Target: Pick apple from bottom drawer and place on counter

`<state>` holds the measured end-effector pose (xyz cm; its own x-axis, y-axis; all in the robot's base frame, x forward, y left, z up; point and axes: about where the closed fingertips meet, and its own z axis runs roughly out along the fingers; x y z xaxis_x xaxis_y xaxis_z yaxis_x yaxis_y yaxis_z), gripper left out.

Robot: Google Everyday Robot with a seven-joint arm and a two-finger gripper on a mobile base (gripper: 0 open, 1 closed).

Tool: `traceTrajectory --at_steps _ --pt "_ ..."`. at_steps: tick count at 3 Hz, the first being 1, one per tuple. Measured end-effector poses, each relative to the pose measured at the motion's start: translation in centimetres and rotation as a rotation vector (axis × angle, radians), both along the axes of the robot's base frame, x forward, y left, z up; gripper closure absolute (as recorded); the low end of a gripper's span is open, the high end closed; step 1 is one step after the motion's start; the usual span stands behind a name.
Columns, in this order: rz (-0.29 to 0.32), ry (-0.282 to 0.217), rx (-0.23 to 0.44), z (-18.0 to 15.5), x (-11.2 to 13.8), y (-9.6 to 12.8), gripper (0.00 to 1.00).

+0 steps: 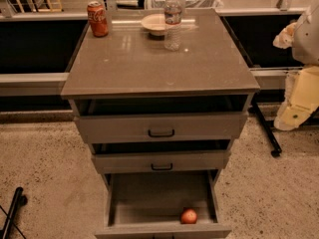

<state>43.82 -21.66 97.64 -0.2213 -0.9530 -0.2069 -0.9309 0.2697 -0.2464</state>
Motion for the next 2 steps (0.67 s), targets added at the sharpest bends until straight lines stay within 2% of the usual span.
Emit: traceTrajectory --at_steps 1,2 --pt "0.000 0.000 0.000 0.0 0.0 0.0 0.00" --pt "0.036 0.075 0.065 -5.0 0.4 1.7 0.00"
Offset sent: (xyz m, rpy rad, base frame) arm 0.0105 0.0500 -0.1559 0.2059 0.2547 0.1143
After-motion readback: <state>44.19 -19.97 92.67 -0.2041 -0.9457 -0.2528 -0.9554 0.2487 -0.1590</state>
